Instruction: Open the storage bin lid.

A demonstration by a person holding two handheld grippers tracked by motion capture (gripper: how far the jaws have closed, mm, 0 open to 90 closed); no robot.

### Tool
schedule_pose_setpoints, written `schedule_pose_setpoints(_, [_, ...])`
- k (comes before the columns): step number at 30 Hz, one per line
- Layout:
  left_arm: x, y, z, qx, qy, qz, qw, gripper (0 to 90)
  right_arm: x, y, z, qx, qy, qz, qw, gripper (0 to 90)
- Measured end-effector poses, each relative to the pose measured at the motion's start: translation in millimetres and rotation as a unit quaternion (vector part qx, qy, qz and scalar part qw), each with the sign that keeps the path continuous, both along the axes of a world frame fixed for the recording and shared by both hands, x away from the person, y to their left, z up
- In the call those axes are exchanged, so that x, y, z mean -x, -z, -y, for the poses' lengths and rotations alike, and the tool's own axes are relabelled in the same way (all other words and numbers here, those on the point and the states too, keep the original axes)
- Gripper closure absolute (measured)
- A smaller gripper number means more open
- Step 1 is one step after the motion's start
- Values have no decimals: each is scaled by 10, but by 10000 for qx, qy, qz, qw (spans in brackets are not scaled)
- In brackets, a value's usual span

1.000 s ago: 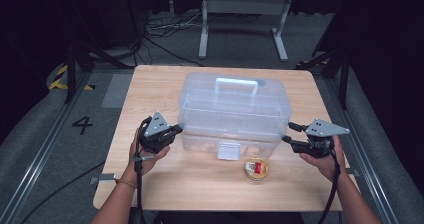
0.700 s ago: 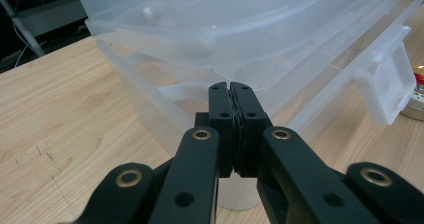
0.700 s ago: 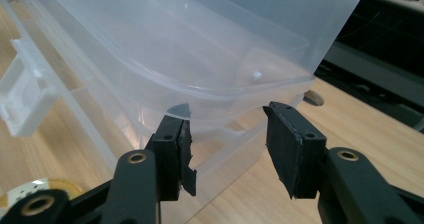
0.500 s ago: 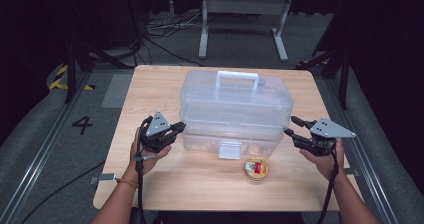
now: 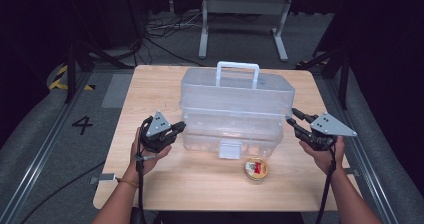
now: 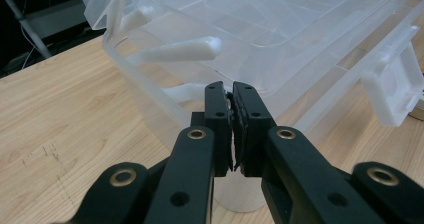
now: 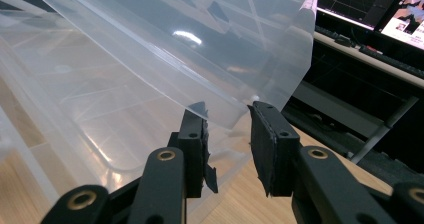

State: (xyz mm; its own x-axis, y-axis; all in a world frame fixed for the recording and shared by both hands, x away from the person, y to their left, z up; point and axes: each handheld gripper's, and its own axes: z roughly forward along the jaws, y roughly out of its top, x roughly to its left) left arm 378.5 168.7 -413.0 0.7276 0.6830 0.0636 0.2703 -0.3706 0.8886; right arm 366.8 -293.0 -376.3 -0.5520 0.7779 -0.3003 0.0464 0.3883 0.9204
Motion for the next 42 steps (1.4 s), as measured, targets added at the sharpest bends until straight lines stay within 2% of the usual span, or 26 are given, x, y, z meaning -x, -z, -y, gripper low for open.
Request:
schedule_pose_setpoints(3, [12, 18, 5, 26, -31, 75, 10000, 860, -21, -19, -5, -2, -11, 4, 10000, 696])
schedule_pose_setpoints(11, [9, 22, 42, 16, -29, 89, 10000, 863, -115, -109, -12, -22, 107, 115, 9999, 709])
schedule_pose_setpoints(18, [-1, 24, 61, 8, -40, 102, 9999, 864, -157, -117, 2, -8, 165, 144, 9998, 720])
schedule_pose_setpoints(21, [15, 18, 78, -67, -84, 150, 9998, 864, -132, -111, -8, 208, 167, 225, 9994, 731])
schedule_pose_setpoints(28, [32, -6, 49, -69, -57, 142, 9999, 785, -155, -161, -3, 129, 216, 322, 9992, 748])
schedule_pose_setpoints(31, [62, -35, 58, -126, -9, 223, 9997, 746, -180, -174, -1, 92, 255, 322, 9991, 753])
schedule_pose_setpoints(33, [113, -77, 66, -99, 93, 381, 9992, 731, -199, -183, -5, 64, 299, 310, 9990, 755])
schedule_pose_setpoints(36, [204, -143, 135, -87, 448, 490, 9978, 685, -215, -191, -13, -8, 361, 299, 9989, 758])
schedule_pose_setpoints(38, [217, -148, 162, -133, 531, 473, 9974, 668, -219, -194, -15, -40, 378, 298, 9988, 758])
schedule_pose_setpoints(42, [251, -137, 278, -331, 855, 415, 9949, 651, -232, -218, -31, -30, 442, 293, 9986, 764])
